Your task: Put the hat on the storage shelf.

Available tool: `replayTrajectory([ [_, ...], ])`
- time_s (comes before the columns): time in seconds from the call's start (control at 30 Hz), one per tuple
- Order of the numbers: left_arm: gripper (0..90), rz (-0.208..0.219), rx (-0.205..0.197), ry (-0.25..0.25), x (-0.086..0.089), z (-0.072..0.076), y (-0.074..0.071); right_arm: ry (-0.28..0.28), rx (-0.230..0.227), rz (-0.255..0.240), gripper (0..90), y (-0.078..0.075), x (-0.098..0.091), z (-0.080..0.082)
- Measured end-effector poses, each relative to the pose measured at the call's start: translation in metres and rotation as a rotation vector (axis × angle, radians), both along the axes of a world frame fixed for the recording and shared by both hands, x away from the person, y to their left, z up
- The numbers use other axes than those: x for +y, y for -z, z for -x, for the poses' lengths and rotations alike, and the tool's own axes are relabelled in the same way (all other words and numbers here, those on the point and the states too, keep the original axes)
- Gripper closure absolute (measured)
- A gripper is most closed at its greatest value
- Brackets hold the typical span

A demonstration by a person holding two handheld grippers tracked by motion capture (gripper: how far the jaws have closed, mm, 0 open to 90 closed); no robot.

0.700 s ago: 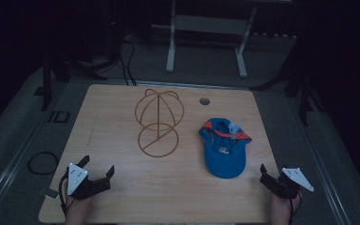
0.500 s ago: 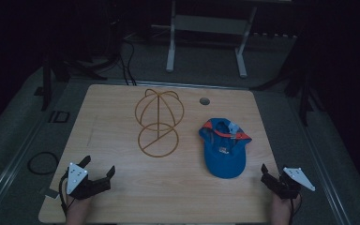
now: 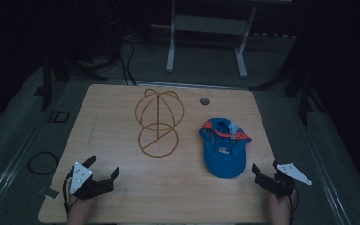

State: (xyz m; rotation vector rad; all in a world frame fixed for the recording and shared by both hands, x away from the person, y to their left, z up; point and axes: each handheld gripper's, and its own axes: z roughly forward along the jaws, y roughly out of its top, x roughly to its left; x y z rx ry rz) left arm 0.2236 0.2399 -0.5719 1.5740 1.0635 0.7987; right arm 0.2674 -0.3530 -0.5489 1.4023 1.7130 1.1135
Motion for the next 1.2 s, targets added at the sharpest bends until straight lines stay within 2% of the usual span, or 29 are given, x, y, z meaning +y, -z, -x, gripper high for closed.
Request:
replayTrajectory([
  [0.07, 2.2, 0.001, -0.008, 0.023, -0.002, 0.001, 0.000, -0.030, 0.004, -0.002, 14.7, -0.013, 0.004, -0.002],
  [0.1, 2.2, 0.003, -0.007, 0.027, -0.002, 0.001, -0.001, -0.030, 0.004, -0.002, 14.7, -0.013, 0.004, -0.002],
  [0.23, 2.2, -0.011, -0.002, 0.030, -0.004, 0.000, 0.000, -0.059, 0.007, -0.027, 14.6, -0.028, 0.006, -0.008],
  [0.4, 2.2, -0.014, 0.004, 0.020, -0.004, 0.000, -0.001, -0.072, -0.018, -0.043, 14.2, -0.050, 0.008, -0.020],
  [0.5, 2.2, -0.014, 0.008, 0.018, -0.004, 0.000, -0.001, -0.086, -0.018, -0.031, 14.0, -0.062, 0.011, -0.031],
  [0.63, 2.2, -0.015, 0.013, 0.024, -0.005, 0.000, -0.001, -0.133, -0.007, -0.016, 13.9, -0.077, 0.015, -0.048],
  [0.83, 2.2, -0.004, 0.041, 0.045, -0.006, -0.001, -0.002, -0.170, -0.026, -0.050, 13.8, -0.090, 0.019, -0.069],
  [0.93, 2.2, -0.018, 0.051, 0.054, -0.008, 0.000, -0.003, -0.189, -0.042, -0.033, 14.0, -0.095, 0.022, -0.079],
  [1.03, 2.2, -0.060, 0.055, 0.046, -0.012, 0.001, -0.004, -0.220, -0.024, 0.002, 14.3, -0.097, 0.027, -0.091],
  [1.2, 2.2, -0.081, 0.029, 0.045, -0.015, 0.003, -0.006, -0.250, 0.011, 0.002, 15.1, -0.095, 0.036, -0.110],
])
